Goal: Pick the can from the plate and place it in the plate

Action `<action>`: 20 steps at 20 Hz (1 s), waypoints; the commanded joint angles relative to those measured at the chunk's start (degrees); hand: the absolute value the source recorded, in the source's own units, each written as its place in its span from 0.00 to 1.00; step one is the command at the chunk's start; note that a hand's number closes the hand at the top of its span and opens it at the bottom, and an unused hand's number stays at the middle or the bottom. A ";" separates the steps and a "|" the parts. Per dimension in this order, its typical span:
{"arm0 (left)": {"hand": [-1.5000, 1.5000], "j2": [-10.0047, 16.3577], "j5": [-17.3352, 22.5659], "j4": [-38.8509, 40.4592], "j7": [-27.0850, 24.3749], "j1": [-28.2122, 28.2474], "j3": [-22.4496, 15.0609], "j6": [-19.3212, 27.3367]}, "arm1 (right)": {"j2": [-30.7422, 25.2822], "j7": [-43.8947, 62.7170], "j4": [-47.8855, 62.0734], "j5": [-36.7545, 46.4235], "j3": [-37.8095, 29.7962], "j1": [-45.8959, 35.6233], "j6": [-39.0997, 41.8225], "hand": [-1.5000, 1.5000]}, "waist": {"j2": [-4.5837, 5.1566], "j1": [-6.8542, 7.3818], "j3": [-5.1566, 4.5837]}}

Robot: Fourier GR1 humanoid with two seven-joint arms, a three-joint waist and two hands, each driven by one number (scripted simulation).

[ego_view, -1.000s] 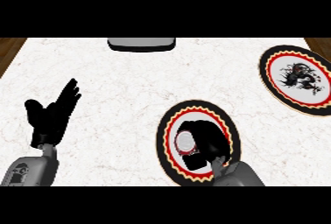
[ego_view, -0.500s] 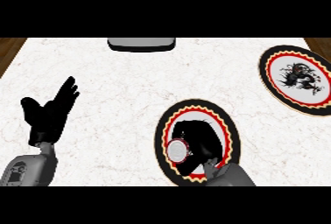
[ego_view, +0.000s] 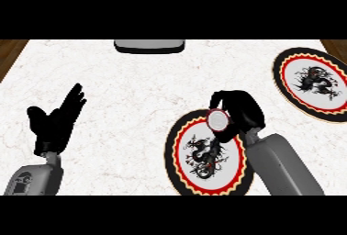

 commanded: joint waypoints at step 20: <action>0.50 -0.62 -0.47 0.48 1.32 -2.21 0.81 -0.31 | -13.07 -5.36 5.10 -6.27 -31.07 -5.91 -18.75 1.00 | -0.03 -0.22 0.01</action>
